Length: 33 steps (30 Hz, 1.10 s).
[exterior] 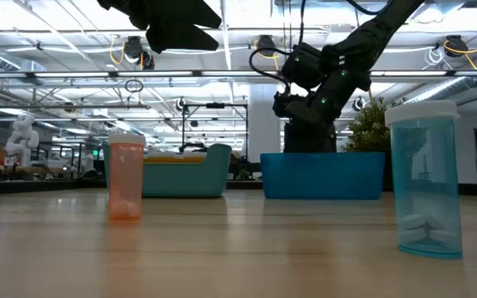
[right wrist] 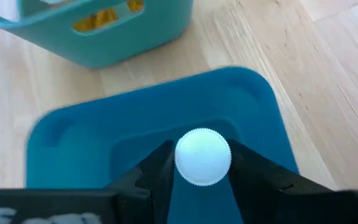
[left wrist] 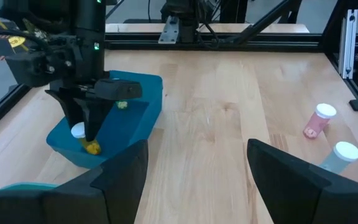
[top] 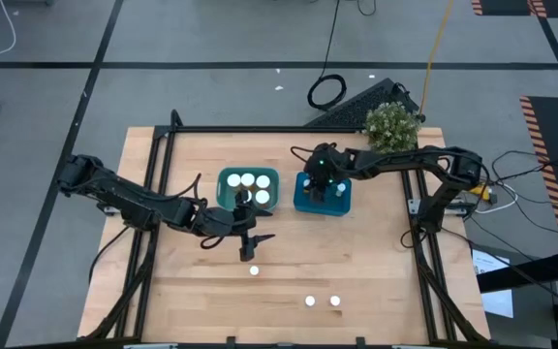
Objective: Pick and place medicine bottles into bin by pill shape (circle, oval)
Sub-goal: Put the small orange tablet bottle into the blue bin, then put the top small pink tablet bottle into the blue bin
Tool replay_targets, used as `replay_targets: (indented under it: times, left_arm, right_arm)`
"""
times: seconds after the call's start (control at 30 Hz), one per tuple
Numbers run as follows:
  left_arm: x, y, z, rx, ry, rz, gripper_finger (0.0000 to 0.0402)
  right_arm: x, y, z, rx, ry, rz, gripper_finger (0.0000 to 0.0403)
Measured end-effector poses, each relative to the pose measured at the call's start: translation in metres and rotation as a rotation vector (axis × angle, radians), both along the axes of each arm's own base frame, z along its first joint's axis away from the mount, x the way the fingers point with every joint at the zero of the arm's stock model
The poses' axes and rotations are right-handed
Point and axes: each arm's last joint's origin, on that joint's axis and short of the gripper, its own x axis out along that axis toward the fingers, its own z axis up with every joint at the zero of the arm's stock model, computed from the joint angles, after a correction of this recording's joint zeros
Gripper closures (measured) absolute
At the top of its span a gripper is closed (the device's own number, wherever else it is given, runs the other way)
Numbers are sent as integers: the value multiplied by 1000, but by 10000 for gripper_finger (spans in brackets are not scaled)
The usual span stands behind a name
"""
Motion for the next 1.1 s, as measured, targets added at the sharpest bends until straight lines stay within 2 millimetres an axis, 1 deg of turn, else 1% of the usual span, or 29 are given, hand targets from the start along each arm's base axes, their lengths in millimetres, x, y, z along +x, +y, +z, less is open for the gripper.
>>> replay_targets:
  times: [0.17,0.33,0.53,0.77,0.83,0.9,1.1]
  left_arm:
    - [0,0,0,0,0,0,128]
    - [0,0,0,0,1,-1,128]
    - [0,0,0,-1,1,-1,128]
    - [0,-1,0,-4,3,-1,128]
    - [-1,-1,-1,-2,11,-4,128]
    - [-1,-3,-1,-1,16,-9,128]
    - [-5,-11,-4,1,46,-36,128]
  right_arm:
    - [0,-1,0,-21,8,-16,240]
    - [-2,0,9,-27,-17,-20,216]
    - [-8,5,28,-38,-65,-25,193]
    - [-24,13,58,-33,-107,-46,190]
    - [-31,20,66,-28,-100,-43,190]
    - [-36,30,75,-19,-103,-25,190]
    - [-48,78,94,-113,-87,31,190]
